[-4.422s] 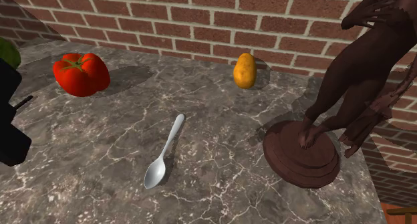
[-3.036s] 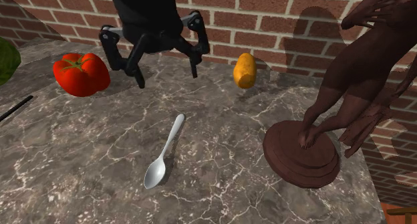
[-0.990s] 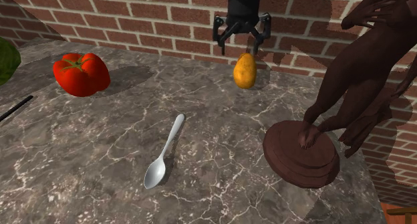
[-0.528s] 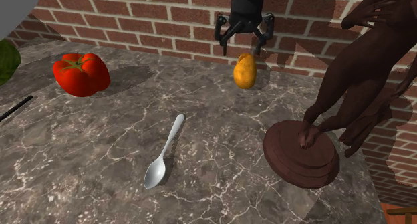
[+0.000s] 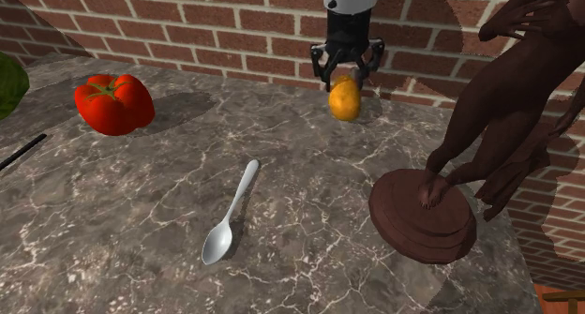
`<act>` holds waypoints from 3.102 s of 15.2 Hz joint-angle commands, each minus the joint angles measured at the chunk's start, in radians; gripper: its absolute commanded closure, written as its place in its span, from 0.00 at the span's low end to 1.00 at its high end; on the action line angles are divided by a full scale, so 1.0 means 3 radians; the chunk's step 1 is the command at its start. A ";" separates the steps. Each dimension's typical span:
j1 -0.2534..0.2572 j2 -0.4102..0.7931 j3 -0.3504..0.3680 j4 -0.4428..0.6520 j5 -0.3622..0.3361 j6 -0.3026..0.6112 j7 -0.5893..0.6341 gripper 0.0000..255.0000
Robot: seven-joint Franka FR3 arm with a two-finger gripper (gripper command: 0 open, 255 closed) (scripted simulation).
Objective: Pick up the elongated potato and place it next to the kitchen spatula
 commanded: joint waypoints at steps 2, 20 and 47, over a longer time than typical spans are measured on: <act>-0.0051 0.0181 -0.0022 -0.0069 0.0080 0.0267 -0.0028 1.00; 0.0098 0.0039 -0.0039 0.0225 -0.0059 -0.0122 0.0204 0.00; 0.0057 0.0179 0.0004 0.0126 -0.0059 0.0187 0.0215 1.00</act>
